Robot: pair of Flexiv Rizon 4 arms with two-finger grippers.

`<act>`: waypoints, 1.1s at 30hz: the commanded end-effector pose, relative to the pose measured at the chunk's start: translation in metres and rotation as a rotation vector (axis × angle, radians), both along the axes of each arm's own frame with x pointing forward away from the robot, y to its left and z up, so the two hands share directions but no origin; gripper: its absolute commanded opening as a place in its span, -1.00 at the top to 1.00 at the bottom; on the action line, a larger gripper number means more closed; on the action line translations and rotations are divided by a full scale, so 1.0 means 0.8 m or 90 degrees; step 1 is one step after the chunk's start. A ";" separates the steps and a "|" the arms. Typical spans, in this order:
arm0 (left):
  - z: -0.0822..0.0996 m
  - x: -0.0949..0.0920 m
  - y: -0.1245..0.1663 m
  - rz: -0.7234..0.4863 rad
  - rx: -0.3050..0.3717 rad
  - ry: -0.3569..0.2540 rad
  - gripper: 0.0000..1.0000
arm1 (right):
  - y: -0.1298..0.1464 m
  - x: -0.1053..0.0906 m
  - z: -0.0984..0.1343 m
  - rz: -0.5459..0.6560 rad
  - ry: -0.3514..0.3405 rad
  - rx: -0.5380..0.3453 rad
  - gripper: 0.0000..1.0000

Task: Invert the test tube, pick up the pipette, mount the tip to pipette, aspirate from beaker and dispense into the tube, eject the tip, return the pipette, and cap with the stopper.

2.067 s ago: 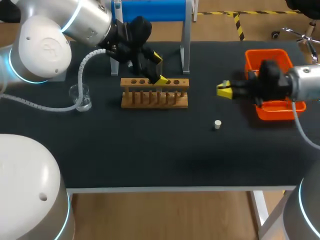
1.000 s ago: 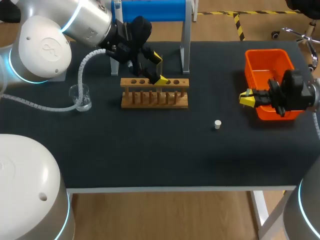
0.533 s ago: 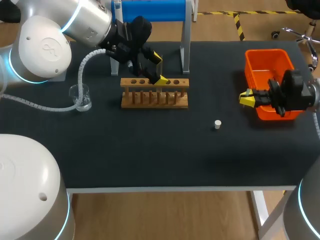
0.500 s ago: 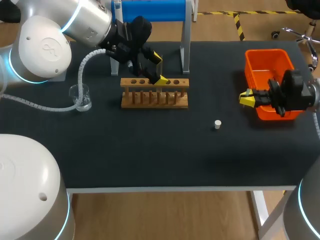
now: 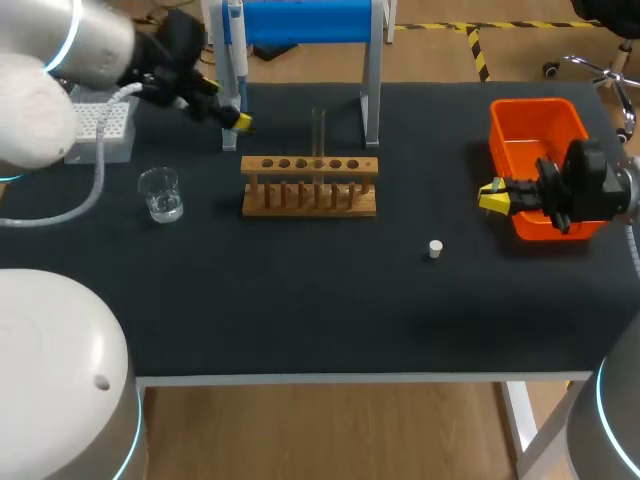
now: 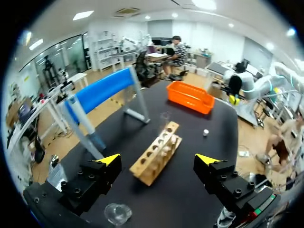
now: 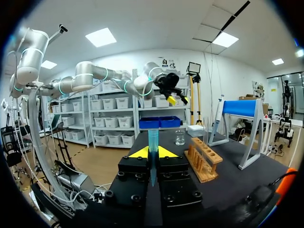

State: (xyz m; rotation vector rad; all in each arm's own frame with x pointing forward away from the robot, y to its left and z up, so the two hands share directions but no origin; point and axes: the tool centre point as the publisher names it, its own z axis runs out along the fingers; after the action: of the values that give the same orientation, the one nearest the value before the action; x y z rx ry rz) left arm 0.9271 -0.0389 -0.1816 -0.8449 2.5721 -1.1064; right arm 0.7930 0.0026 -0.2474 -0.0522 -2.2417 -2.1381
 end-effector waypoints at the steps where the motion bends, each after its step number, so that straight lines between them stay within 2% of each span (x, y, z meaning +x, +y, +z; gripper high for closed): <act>1: 0.004 0.005 0.012 0.372 0.046 -0.058 -1.00 | -0.001 -0.002 0.001 -0.001 0.000 -0.001 1.00; 3: 0.003 0.014 0.015 0.437 0.050 -0.068 -1.00 | -0.001 -0.002 0.001 -0.001 0.000 -0.001 1.00; 20: 0.003 0.014 0.015 0.437 0.050 -0.068 -1.00 | -0.001 -0.002 0.001 -0.001 0.000 -0.001 1.00; 21: -0.005 0.023 0.018 0.477 0.053 -0.069 -1.00 | -0.001 -0.002 0.001 -0.001 0.000 -0.001 1.00; 26: -0.034 0.053 0.028 0.599 0.029 -0.110 -1.00 | -0.001 -0.002 0.001 -0.001 0.000 -0.001 1.00; 28: -0.038 0.062 0.033 0.639 0.007 -0.131 -1.00 | -0.001 -0.002 0.001 -0.001 0.000 -0.001 1.00; 33: -0.040 0.076 0.040 0.699 -0.008 -0.186 -1.00 | -0.001 -0.002 0.001 -0.001 0.000 -0.001 1.00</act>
State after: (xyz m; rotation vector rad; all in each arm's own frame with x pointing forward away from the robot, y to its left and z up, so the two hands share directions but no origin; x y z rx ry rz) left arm 0.9783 0.0010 -0.1973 -1.6391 1.8446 -1.0175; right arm 0.7929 0.0027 -0.2475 -0.0524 -2.2417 -2.1382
